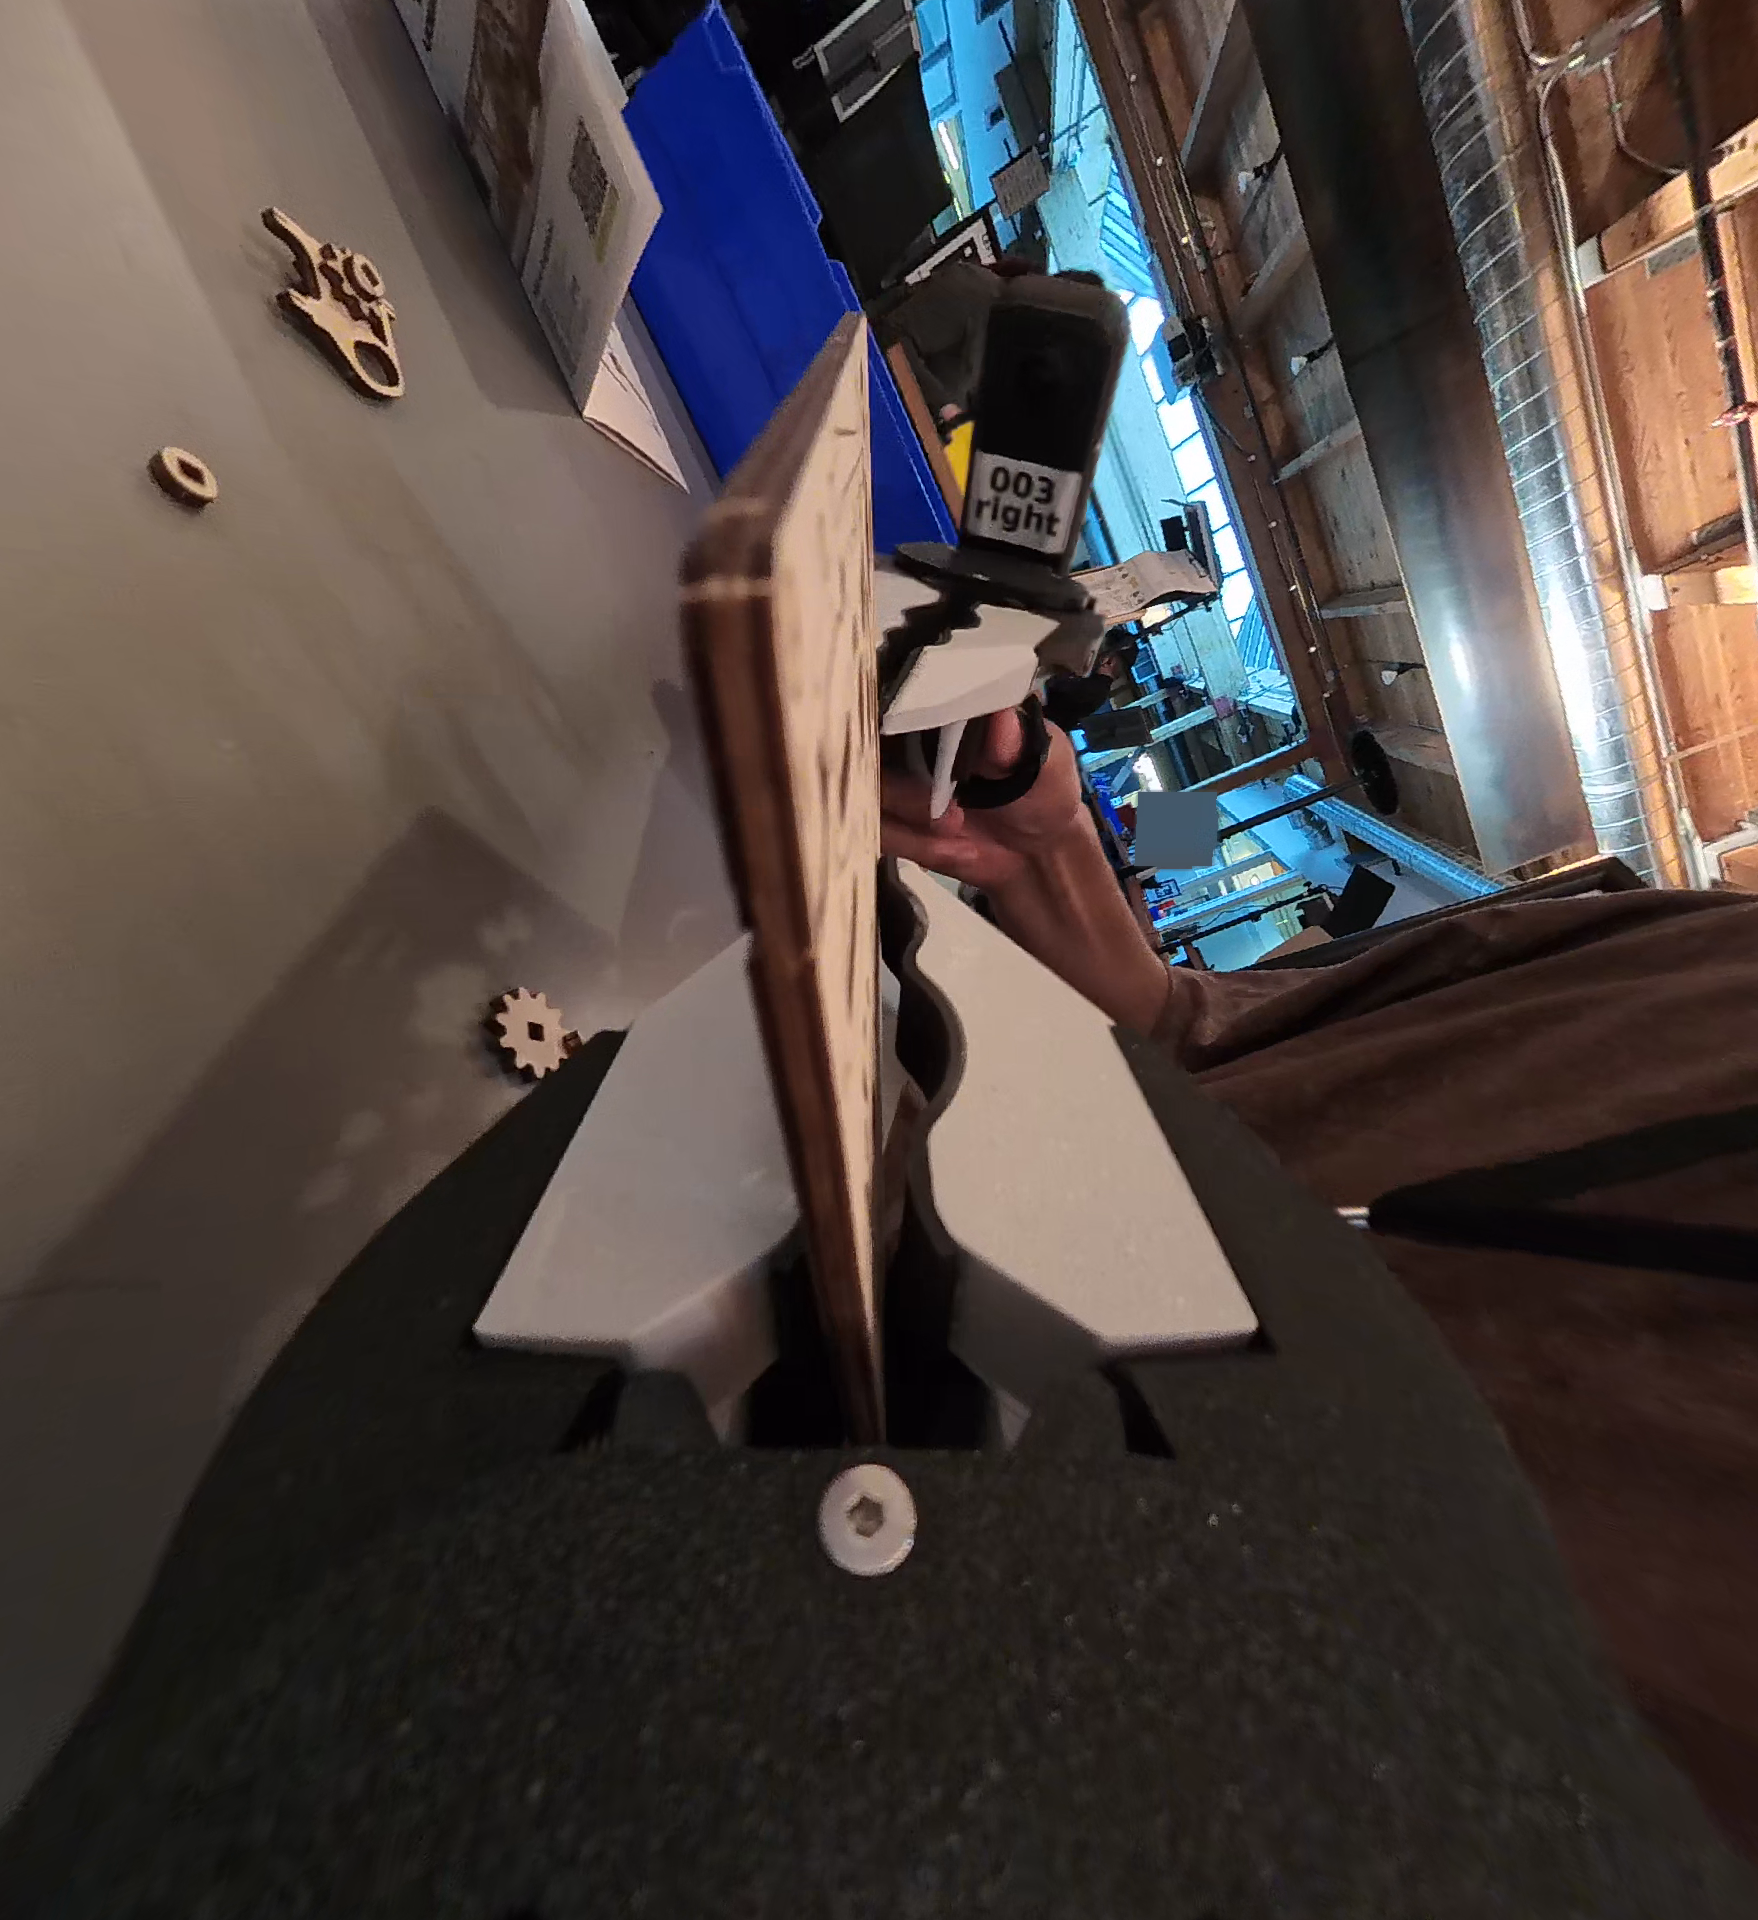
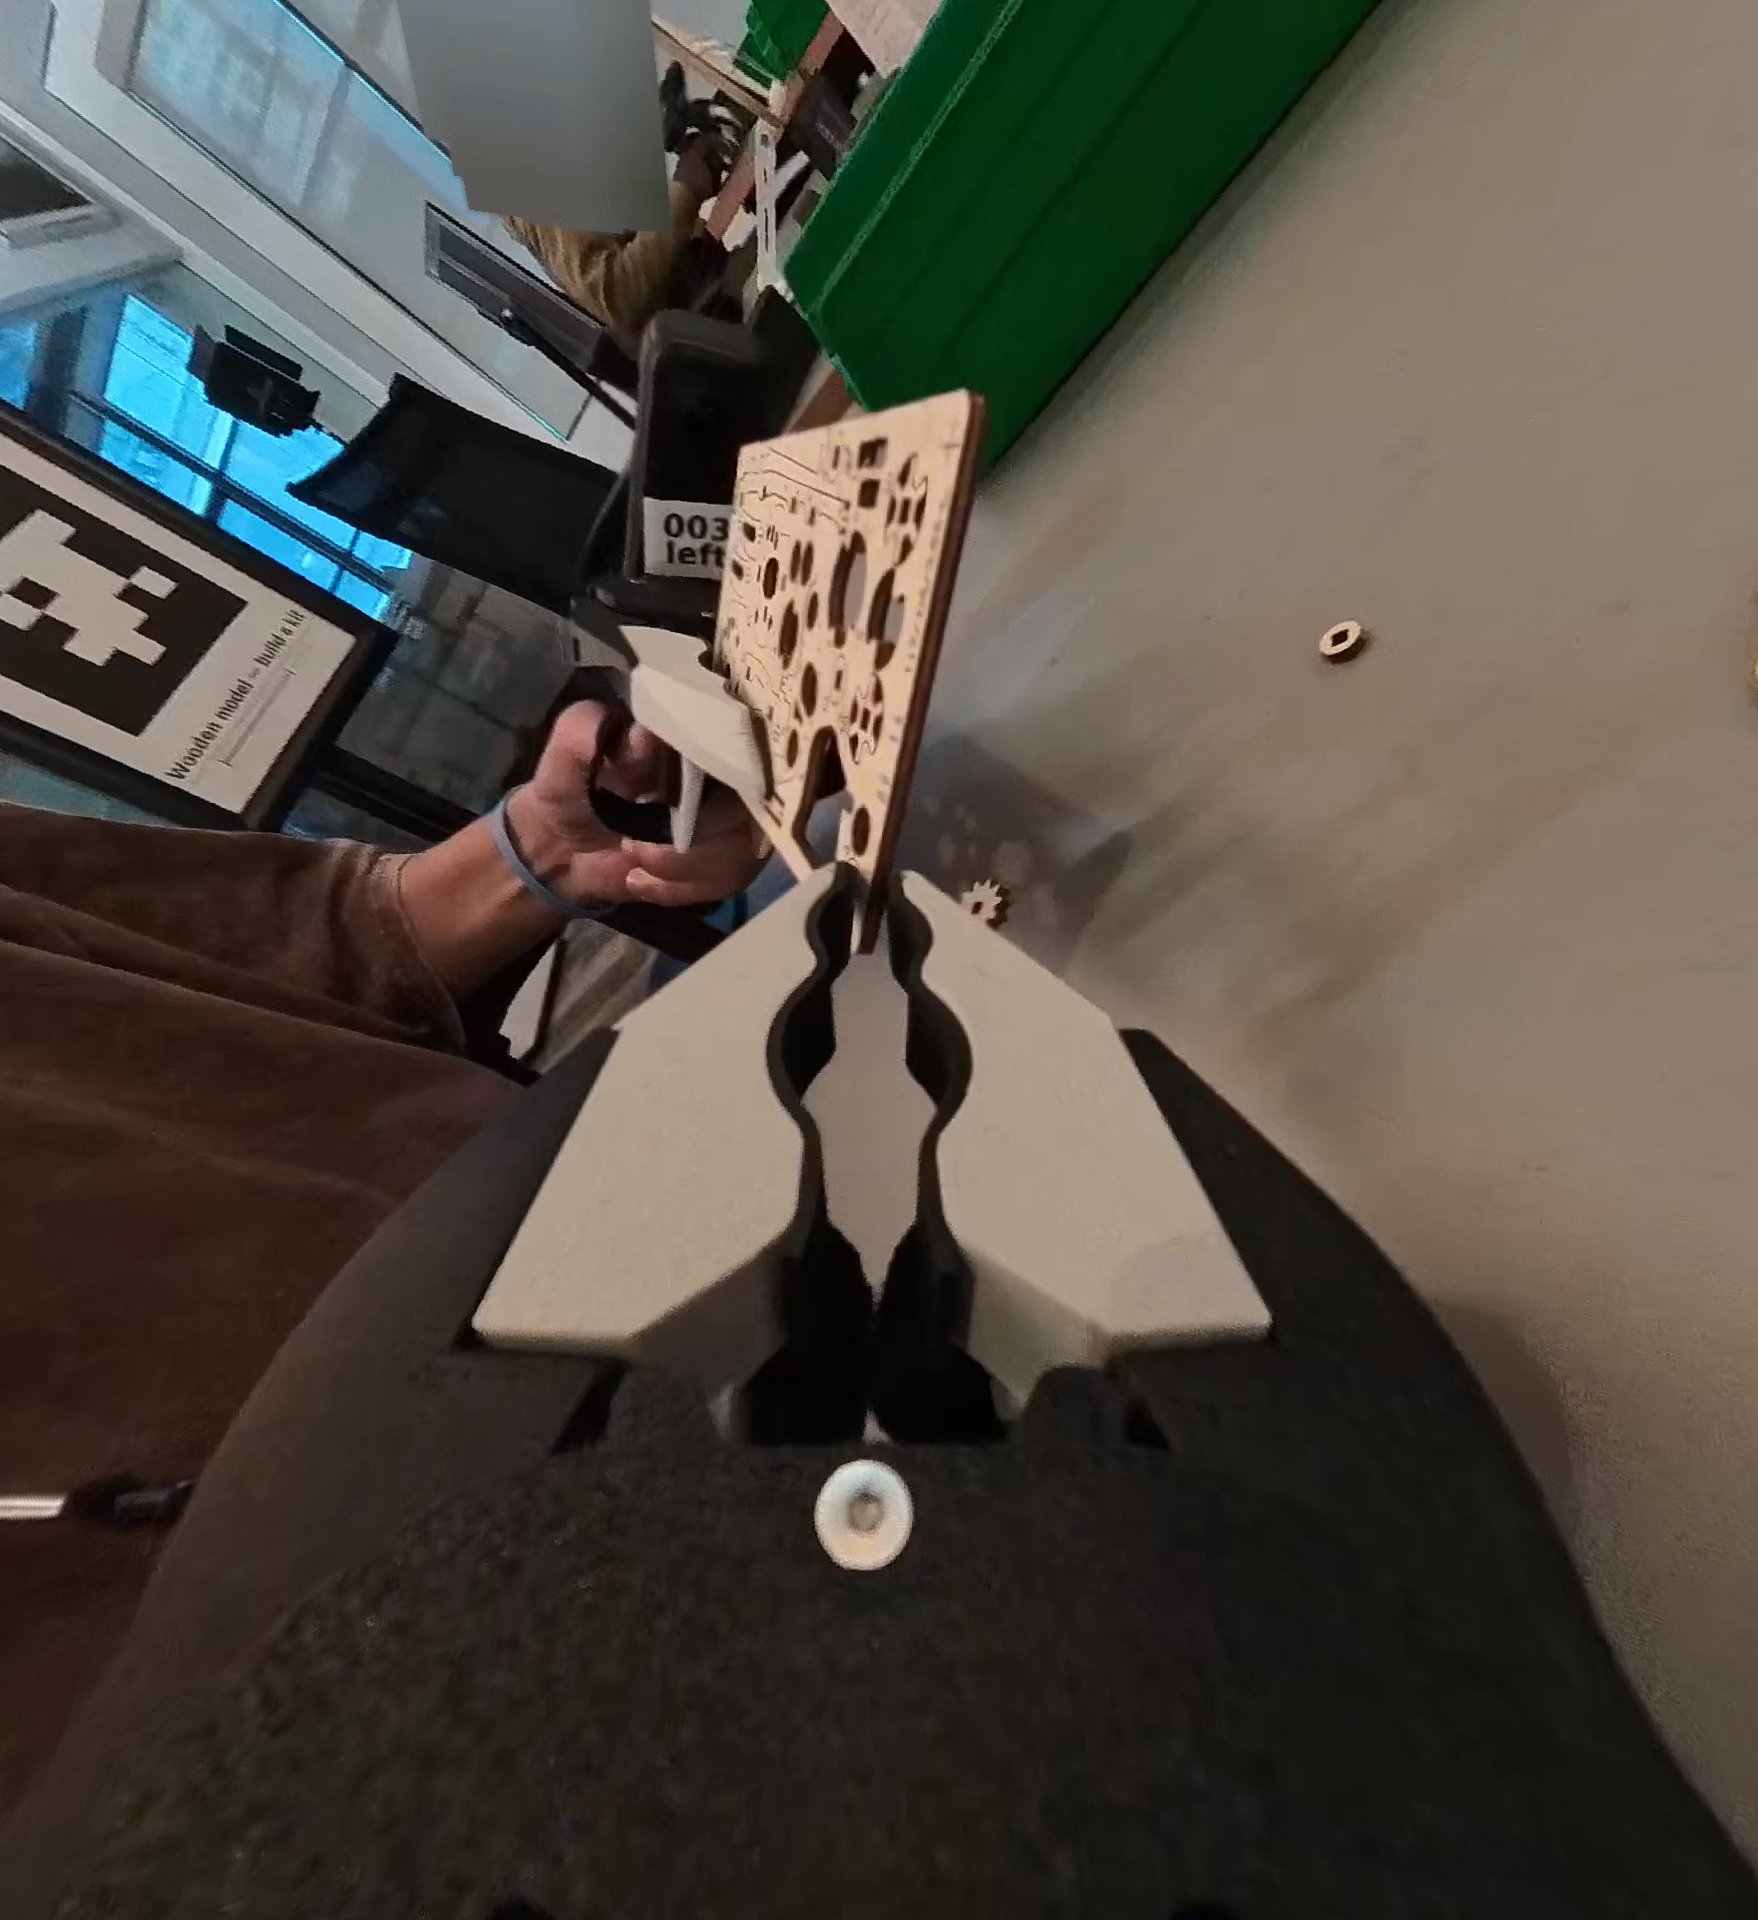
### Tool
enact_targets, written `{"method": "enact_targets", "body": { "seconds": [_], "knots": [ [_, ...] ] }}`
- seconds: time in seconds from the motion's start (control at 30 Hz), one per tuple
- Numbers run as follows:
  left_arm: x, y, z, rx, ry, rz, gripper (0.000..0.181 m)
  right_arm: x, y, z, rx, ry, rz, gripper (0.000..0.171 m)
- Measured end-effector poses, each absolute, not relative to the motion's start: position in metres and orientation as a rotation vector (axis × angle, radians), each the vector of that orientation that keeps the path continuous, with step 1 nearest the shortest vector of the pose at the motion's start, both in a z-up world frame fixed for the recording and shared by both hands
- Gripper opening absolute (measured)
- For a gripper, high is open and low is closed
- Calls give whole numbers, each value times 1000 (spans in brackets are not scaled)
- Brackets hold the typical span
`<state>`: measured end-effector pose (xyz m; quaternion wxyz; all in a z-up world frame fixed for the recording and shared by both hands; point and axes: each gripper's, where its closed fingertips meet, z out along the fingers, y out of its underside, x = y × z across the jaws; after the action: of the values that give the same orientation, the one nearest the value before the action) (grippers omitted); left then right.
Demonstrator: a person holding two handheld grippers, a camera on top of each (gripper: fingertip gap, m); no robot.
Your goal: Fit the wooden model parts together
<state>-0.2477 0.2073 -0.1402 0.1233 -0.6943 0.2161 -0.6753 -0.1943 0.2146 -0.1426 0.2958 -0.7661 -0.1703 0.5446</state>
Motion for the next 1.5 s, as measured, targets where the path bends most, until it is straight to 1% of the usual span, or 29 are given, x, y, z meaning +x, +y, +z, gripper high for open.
{"method": "enact_targets", "body": {
  "seconds": [0.33,0.4,0.53,0.7,0.87,1.07,1.23,1.27,1.3,1.4,1.5],
  "knots": [
    [-237,208,-154,-2106,680,-1629,1,-183,226,-171,-2200,-655,839,8],
    [-238,207,-155,-2105,692,-1627,2,-185,223,-172,-2205,-633,935,8],
    [-242,202,-135,-2006,637,-1907,3,-189,211,-137,-1990,-527,1445,6],
    [-244,197,-130,-1966,722,-1913,3,-189,201,-132,-1957,-516,1663,4],
    [-244,196,-131,-1969,740,-1879,3,-189,205,-134,-1984,-449,1658,4],
    [-239,200,-138,-2002,753,-1677,2,-185,217,-148,-2103,-455,1374,4],
    [-232,204,-147,-2046,708,-1570,2,-177,228,-164,-2181,-662,763,5],
    [-232,206,-147,-2045,702,-1567,2,-177,230,-163,-2164,-682,699,5],
    [-232,207,-146,-2039,701,-1576,2,-177,231,-161,-2158,-659,730,5],
    [-235,209,-142,-2027,689,-1645,2,-181,230,-153,-2125,-513,1002,6],
    [-240,207,-138,-2005,712,-1700,2,-186,223,-145,-2063,-473,1261,5]
  ]
}}
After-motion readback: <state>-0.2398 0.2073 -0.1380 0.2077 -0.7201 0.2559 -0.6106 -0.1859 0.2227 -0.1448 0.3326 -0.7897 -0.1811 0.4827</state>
